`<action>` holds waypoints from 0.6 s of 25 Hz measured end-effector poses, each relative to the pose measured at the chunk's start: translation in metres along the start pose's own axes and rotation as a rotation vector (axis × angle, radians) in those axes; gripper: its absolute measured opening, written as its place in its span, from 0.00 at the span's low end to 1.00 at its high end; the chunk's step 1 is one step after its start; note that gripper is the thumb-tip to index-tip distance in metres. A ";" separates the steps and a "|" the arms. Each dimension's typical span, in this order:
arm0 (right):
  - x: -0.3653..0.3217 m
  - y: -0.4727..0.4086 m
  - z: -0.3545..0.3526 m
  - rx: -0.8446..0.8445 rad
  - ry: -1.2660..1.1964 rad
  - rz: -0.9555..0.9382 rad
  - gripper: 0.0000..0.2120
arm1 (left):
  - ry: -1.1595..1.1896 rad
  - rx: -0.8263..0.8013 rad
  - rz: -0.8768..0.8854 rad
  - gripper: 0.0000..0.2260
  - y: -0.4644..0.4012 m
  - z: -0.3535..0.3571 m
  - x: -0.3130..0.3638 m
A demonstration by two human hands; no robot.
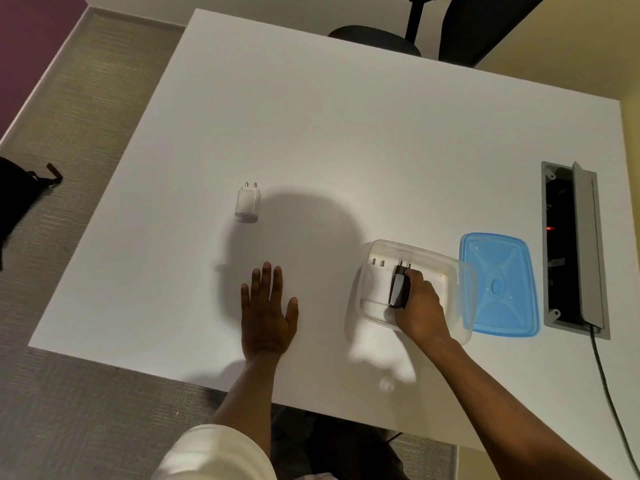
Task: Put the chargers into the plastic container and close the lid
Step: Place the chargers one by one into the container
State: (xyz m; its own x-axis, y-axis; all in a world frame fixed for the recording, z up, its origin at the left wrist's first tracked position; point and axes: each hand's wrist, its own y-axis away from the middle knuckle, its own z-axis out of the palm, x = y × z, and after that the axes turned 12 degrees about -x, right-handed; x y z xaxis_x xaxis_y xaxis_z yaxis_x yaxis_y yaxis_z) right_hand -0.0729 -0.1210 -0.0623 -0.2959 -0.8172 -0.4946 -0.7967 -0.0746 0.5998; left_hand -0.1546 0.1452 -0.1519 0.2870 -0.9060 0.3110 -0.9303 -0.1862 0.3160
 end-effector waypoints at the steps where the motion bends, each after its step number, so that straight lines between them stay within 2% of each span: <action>1: 0.000 0.000 0.000 0.001 -0.014 -0.007 0.35 | 0.003 0.001 0.000 0.30 0.000 0.000 0.000; 8: 0.000 0.004 0.002 0.004 -0.065 -0.031 0.34 | 0.001 0.004 0.004 0.31 0.000 0.000 -0.001; 11: -0.013 0.011 0.001 0.163 -0.051 0.022 0.32 | 0.015 -0.010 0.008 0.31 0.001 -0.003 0.001; 13: -0.032 0.019 0.001 0.298 -0.045 -0.063 0.27 | -0.003 -0.012 0.031 0.30 0.002 -0.005 -0.006; 15: -0.060 0.023 0.005 0.361 -0.016 -0.211 0.24 | -0.021 -0.023 0.037 0.30 -0.003 -0.011 -0.024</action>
State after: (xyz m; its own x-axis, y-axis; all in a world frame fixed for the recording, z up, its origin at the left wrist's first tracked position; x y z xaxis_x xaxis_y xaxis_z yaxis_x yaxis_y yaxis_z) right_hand -0.0765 -0.0708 -0.0221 -0.1123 -0.7962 -0.5945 -0.9735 -0.0318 0.2265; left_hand -0.1564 0.1719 -0.1501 0.2477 -0.9198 0.3045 -0.9346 -0.1440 0.3254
